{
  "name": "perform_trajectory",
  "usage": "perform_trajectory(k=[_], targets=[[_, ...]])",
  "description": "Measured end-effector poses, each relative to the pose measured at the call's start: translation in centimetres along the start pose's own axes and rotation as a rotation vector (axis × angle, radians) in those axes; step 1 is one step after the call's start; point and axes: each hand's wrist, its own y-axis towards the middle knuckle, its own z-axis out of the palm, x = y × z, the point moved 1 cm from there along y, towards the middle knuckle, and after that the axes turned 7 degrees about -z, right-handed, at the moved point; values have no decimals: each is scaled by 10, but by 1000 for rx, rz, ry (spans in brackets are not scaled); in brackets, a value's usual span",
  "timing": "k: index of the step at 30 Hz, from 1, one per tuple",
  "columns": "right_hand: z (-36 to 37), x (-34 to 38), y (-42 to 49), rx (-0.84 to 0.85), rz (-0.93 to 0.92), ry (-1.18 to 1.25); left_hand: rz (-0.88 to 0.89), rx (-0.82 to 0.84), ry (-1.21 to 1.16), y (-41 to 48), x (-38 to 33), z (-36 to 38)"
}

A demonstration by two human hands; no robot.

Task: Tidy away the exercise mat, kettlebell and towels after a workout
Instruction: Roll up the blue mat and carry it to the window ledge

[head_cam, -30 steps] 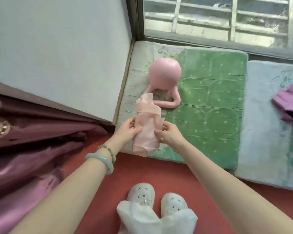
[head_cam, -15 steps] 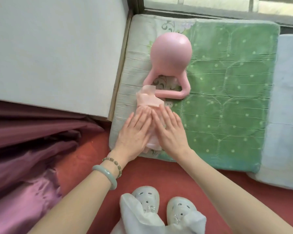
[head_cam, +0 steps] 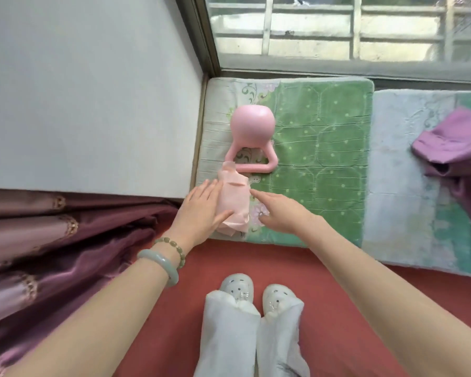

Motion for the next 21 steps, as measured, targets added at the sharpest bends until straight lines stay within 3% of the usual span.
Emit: perform_trajectory(k=[5, 11, 16, 21], targets=[[-131, 60, -133, -107, 69, 282, 50, 26, -441, -73, -51, -153], [-272, 128, -312, -398, 22, 635, 153, -126, -736, -177, -144, -352], [-350, 179, -456, -677, -33, 748, 337, -143, -835, -253, -209, -460], [-380, 221, -598, -984, -29, 757, 613, -106, -809, -308, -262, -537]])
